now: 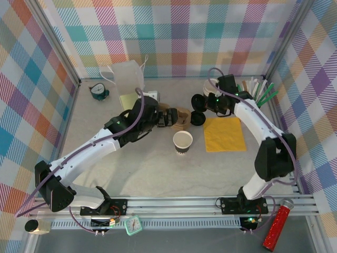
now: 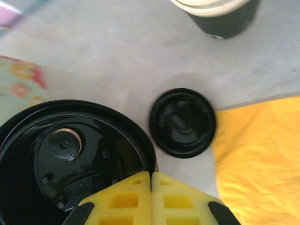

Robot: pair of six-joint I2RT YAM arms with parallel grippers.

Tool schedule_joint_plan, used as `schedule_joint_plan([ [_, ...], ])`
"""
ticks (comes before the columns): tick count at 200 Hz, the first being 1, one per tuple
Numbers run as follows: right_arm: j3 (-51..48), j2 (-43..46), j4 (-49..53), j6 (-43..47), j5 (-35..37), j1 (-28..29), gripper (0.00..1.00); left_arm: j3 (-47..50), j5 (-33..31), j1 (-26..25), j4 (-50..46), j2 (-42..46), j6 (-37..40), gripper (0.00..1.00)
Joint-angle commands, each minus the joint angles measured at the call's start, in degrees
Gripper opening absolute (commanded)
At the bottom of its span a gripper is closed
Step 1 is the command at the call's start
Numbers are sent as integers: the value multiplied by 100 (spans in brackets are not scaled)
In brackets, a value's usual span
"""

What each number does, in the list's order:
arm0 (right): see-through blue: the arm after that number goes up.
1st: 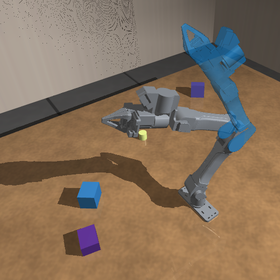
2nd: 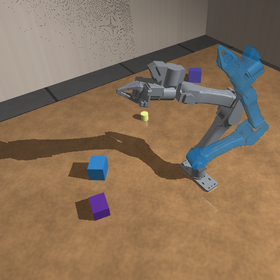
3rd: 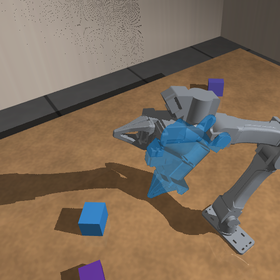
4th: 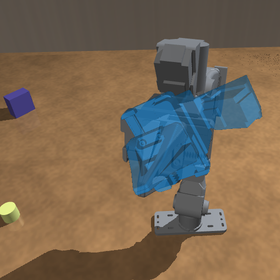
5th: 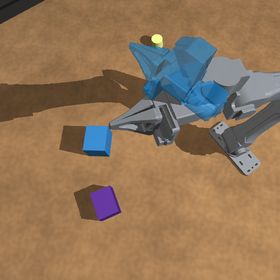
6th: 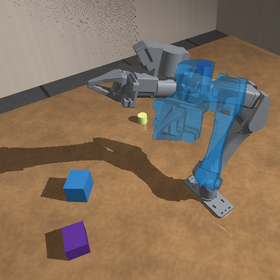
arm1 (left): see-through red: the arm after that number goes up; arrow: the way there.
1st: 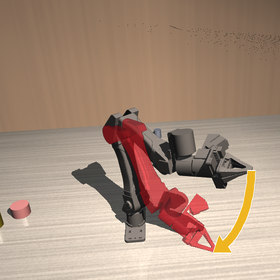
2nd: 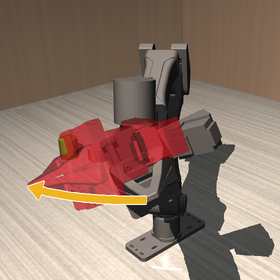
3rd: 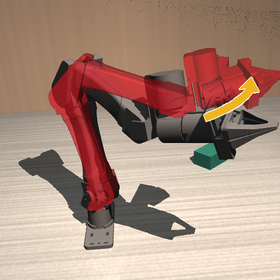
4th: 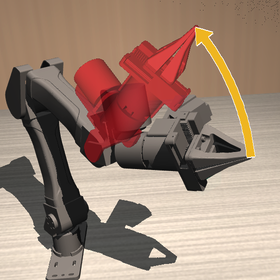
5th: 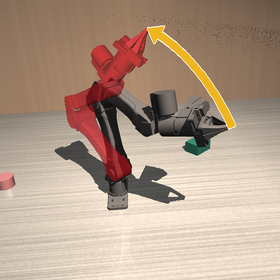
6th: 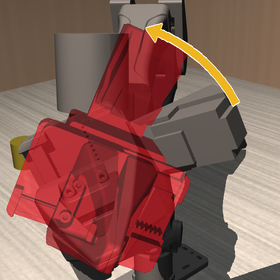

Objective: Pack the takeout coffee

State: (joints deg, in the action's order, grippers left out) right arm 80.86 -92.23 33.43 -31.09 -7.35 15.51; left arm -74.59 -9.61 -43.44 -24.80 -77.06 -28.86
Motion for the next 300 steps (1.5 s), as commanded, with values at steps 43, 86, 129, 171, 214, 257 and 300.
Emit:
schedule_joint_plan([
  [43,-143,1005,-1406,-840,-2557,-332,0,-848,2128,676,1536,-414,-1372,100],
  [86,-180,1255,-2611,-1743,-3566,-426,0,-738,3126,1169,3091,-551,-2754,97],
  [129,15,1206,-2264,-1771,-3325,-424,0,-613,3342,1252,3464,-692,-3034,100],
  [171,-418,1128,-1237,-907,-2318,-426,4,-67,3189,1373,3054,-658,-2636,97],
  [214,-499,614,-297,-66,-1217,-197,20,2,2895,1373,2449,-474,-2192,98],
  [257,425,-601,623,288,46,576,30,-67,2226,1373,1461,-118,-1505,100],
  [300,1360,-1546,1187,505,807,1026,33,108,1825,1372,965,315,-1149,100],
])
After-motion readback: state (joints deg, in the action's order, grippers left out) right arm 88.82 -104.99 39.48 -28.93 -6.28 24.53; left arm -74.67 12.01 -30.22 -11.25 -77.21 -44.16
